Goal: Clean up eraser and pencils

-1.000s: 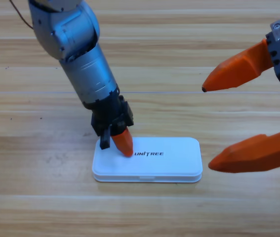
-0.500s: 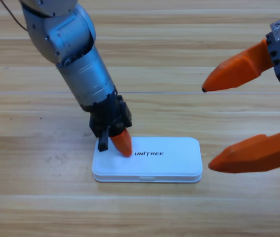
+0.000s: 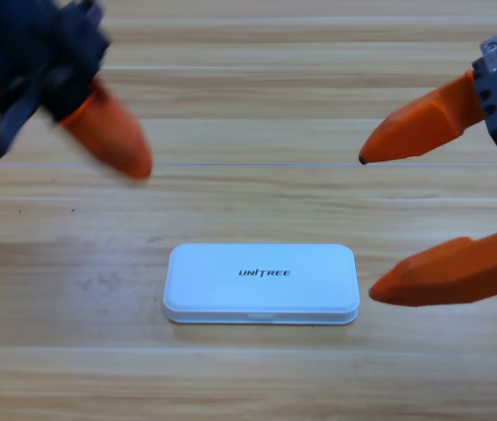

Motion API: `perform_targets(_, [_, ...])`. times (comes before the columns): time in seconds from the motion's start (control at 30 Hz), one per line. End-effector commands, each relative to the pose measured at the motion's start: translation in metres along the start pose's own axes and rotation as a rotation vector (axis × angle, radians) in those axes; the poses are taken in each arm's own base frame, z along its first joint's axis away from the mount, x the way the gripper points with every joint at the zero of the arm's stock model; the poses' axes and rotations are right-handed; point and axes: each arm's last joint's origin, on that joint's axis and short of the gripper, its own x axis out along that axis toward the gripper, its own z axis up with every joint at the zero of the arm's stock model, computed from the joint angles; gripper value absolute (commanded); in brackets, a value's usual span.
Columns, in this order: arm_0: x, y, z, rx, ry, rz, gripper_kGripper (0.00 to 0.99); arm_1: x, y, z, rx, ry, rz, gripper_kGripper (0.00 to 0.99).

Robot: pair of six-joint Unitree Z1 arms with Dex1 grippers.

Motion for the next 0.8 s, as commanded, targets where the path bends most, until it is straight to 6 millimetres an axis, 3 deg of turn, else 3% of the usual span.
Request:
perform_targets(0.03, [-0.0026, -0.0382, -0.0247, 0.019, -0.022, -0.045, 0.990, 0.0120, -0.0015, -0.0017, 0.010, 0.014, 0.030, 0.990])
perform_targets(0.43, [-0.0113, -0.0387, -0.0243, 0.056, -0.032, 0.055, 0.990, 0.0122, -0.0014, -0.0021, 0.011, 0.015, 0.030, 0.990])
perform_targets(0.8, [-0.0076, -0.0384, -0.0283, 0.036, -0.021, 0.069, 0.990, 0.0122, -0.0014, -0.0021, 0.011, 0.015, 0.030, 0.990])
